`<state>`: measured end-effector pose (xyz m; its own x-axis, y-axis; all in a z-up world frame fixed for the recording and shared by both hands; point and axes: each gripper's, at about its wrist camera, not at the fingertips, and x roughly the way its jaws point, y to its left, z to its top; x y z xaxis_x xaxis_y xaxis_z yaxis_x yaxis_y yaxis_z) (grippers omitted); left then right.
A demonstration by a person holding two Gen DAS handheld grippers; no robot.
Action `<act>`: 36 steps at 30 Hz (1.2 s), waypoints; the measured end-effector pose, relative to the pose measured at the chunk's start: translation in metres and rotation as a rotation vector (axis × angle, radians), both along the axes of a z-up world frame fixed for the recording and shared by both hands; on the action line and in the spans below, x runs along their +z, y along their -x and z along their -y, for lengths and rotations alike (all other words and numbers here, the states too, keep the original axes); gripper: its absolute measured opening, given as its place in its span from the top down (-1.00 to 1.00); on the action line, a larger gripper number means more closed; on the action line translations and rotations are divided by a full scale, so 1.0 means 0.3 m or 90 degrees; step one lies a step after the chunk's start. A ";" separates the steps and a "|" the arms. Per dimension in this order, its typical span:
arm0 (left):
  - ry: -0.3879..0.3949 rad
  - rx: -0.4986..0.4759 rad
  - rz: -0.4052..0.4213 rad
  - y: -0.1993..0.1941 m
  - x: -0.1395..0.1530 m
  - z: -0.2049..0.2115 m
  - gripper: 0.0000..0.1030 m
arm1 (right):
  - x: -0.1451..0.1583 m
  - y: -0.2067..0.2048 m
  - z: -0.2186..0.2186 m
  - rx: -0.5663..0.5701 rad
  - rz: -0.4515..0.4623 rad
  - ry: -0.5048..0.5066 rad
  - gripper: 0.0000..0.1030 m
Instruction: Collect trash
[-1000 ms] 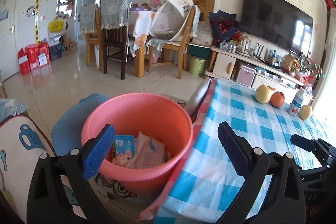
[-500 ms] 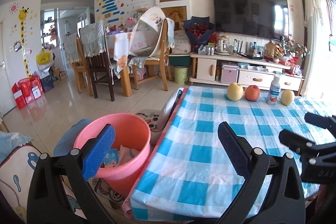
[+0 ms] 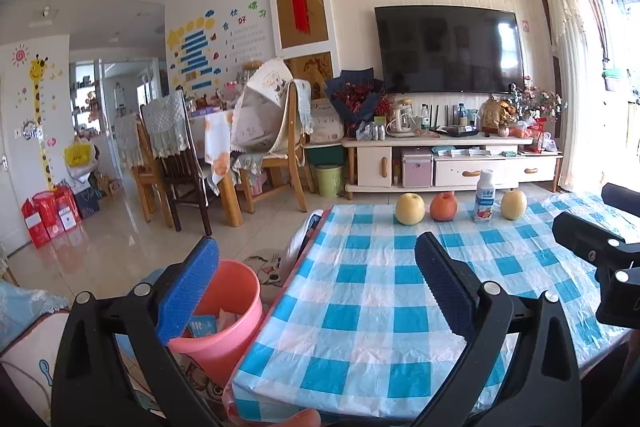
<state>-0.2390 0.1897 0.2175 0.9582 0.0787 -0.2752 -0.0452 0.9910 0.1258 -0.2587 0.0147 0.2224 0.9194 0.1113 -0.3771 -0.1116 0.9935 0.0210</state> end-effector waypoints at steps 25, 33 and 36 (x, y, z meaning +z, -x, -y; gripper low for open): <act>0.015 -0.053 0.100 0.194 0.157 0.154 -0.92 | 0.143 0.306 0.142 -0.082 0.118 0.008 -0.88; 0.020 -0.064 0.111 0.221 0.175 0.172 -0.92 | 0.155 0.341 0.165 -0.092 0.124 0.007 -0.88; 0.016 -0.069 0.114 0.227 0.177 0.182 -0.92 | 0.160 0.351 0.172 -0.097 0.128 0.004 -0.88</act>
